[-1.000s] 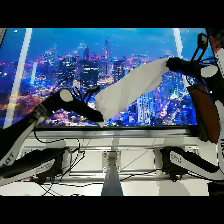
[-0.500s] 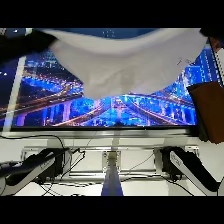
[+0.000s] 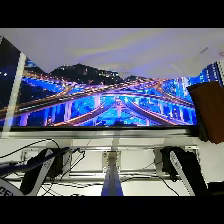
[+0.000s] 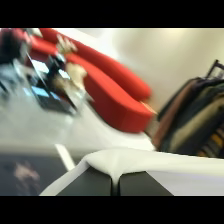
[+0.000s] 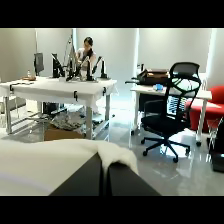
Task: Fold the clothes and pants, and hang the long-sleeved shirts on hangers.
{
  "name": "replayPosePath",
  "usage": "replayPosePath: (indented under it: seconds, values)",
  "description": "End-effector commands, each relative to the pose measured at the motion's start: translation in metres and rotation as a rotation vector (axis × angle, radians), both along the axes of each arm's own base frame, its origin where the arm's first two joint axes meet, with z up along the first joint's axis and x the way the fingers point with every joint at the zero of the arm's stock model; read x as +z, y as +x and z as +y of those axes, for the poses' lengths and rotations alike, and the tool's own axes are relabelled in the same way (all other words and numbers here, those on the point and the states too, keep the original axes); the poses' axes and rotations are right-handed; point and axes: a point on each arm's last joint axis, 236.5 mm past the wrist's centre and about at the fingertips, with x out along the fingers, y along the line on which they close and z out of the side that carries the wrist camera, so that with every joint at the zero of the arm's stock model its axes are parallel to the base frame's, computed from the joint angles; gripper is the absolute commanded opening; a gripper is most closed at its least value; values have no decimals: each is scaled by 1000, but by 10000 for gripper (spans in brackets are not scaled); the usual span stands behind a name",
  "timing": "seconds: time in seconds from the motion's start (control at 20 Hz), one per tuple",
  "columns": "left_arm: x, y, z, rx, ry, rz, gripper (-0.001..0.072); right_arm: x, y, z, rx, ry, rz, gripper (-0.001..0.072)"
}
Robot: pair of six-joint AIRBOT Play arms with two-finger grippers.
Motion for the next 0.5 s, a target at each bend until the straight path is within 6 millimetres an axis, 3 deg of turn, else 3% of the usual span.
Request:
replayPosePath:
  seconds: [0.0,0.1,0.25,0.35,0.45]
  values:
    - [12,-14,11,119,113,-76,13,-13,-13,11,31,-38,54,11]
    - [-15,5,30,172,149,22,13,-47,23,10,57,-14,202,11]
    - [-91,46,54,189,204,274,13,-135,98,11,114,34,540,11]
    - [-157,76,44,89,267,451,13,-210,145,10,149,54,777,11]
    - [-227,108,13,-45,308,603,14,-275,184,9,168,79,942,11]
